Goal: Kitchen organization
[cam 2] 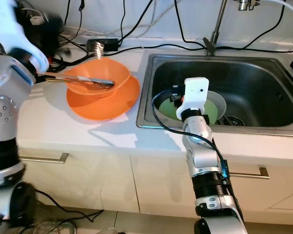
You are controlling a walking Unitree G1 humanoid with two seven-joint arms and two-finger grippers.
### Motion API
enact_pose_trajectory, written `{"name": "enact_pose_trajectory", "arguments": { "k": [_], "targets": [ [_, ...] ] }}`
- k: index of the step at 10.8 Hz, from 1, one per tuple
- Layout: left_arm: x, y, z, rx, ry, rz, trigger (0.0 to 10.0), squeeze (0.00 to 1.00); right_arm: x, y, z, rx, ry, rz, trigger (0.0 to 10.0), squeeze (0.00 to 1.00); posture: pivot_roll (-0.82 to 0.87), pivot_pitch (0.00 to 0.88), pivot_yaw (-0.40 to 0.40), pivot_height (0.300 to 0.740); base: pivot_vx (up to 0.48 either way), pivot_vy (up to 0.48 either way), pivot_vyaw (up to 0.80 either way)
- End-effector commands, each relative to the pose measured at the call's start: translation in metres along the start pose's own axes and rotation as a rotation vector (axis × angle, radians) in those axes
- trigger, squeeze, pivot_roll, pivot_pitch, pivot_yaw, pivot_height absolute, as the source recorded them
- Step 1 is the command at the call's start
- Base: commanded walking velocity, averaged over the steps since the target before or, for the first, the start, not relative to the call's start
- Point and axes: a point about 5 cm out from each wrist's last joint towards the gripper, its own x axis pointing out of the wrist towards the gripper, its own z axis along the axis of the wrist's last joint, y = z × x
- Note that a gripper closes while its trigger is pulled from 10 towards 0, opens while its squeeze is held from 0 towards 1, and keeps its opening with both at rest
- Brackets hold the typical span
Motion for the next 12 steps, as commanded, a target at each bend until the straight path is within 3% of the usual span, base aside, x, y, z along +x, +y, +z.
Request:
{"name": "enact_pose_trajectory", "arguments": {
  "k": [1,4,6,9,10,12],
  "targets": [
    [0.002,-0.003,0.006,-0.079,-0.095,-0.031,10.0,0.0,0.003,0.003,0.004,0.005,-0.015,0.006,10.0,0.0,0.09,0.0,0.055,0.74,0.0,0.0,0.0],
    [0.004,-0.016,-0.02,-0.274,-0.098,-0.062,10.0,0.0,0.004,0.001,0.006,0.004,-0.025,-0.002,10.0,0.0,0.07,0.0,0.059,0.74,0.0,0.0,0.0],
    [0.005,-0.034,-0.044,-0.422,-0.087,-0.076,10.0,0.0,0.004,0.001,0.007,-0.003,-0.03,0.0,10.0,0.0,0.06,0.0,0.063,0.74,0.0,0.0,0.0],
    [0.011,-0.072,-0.075,-0.516,-0.015,-0.142,10.0,0.0,0.004,-0.002,0.008,-0.021,-0.039,-0.006,10.0,0.0,0.05,0.0,0.067,0.74,0.0,0.0,0.0],
    [0.012,-0.079,-0.082,-0.512,0.012,-0.158,10.0,0.0,0.003,-0.003,0.008,-0.035,-0.039,-0.005,10.0,0.0,0.04,0.0,0.069,0.74,0.0,0.0,0.0],
    [0.013,-0.096,-0.094,-0.53,0.05,-0.192,10.0,0.0,0.001,-0.004,0.009,-0.238,-0.068,0.028,10.0,0.0,0.03,0.0,0.076,0.74,0.0,0.0,0.0]
  ]
}}
